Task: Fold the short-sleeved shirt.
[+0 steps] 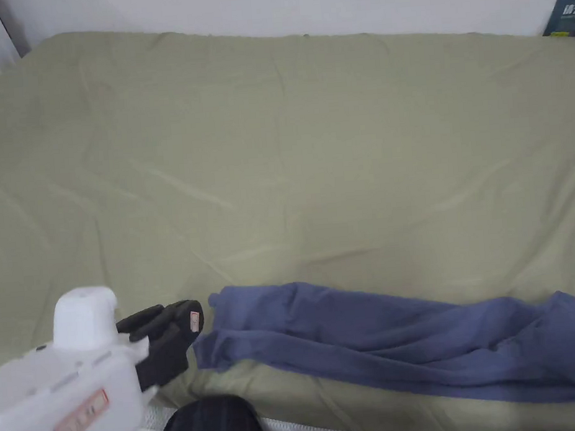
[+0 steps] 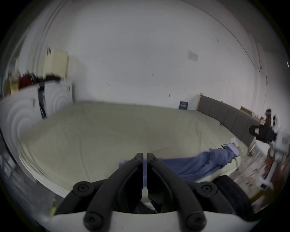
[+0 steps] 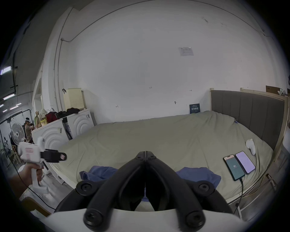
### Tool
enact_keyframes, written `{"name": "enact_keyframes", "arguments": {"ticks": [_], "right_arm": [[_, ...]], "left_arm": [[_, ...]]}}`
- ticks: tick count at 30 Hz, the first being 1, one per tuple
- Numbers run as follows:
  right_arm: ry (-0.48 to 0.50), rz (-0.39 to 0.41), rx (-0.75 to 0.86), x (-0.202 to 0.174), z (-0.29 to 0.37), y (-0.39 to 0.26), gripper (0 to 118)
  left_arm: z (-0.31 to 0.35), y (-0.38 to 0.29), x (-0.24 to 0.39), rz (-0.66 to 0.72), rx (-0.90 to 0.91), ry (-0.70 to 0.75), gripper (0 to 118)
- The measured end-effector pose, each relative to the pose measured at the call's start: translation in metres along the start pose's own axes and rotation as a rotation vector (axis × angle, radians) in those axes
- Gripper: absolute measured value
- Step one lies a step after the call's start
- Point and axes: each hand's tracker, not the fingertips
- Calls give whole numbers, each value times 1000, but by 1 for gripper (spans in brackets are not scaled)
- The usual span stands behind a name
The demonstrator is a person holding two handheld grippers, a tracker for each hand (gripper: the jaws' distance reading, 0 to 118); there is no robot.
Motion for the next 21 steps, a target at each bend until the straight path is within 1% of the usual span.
{"name": "enact_keyframes", "arguments": {"ticks": [1,2,3,4,5,6,7,8,9,10,11,12,14,15,16,17,19,20,21], "right_arm": [[3,-1,-6,0,0,1,0],[-4,5,-11,-2,1,1,0],[-16,15,-13,-1,4,0,0],[-18,11,-17,-1,4,-1,0],[-19,-13,-27,-1,4,-1,0],[-24,-30,-29,-1,5,-2,0],[-28,-38,-32,-2,5,-3,0],[-38,-37,-35,-3,4,-4,0],[-54,-34,-46,-5,2,-4,0],[-58,-36,-60,-6,0,-4,0],[-55,-49,-71,-8,-2,-2,0],[-46,-67,-74,-8,-4,-2,0],[-46,-89,-85,-7,-9,-1,0],[-49,-105,-88,-3,-10,-1,0],[-48,-120,-89,-1,-12,-1,0],[-48,-134,-93,0,-14,0,0],[-51,-146,-97,0,-18,1,0],[-51,-153,-99,1,-19,2,0],[-50,-159,-98,1,-20,2,0]], "left_arm": [[-11,7,-25,100,-55,-80,4],[-24,12,-53,217,-69,-128,4],[-38,16,-81,284,-86,-185,4],[-51,18,-99,319,-136,-235,4],[-65,20,-116,334,-190,-226,5],[-72,18,-122,335,-197,-203,5],[-78,18,-131,347,-212,-210,13],[-85,19,-139,370,-235,-200,52],[-93,18,-149,431,-254,-196,95],[-100,15,-147,478,-281,-235,118],[-106,12,-152,522,-294,-294,118],[-108,9,-155,541,-260,-344,118],[-127,5,-153,601,-325,-451,118],[-141,-1,-150,609,-383,-462,118],[-154,-8,-145,598,-427,-432,118],[-166,-15,-139,553,-439,-435,118],[-174,-9,-138,519,-391,-539,118],[-180,-6,-133,537,-405,-530,118],[-187,-6,-129,581,-422,-587,118]]}}
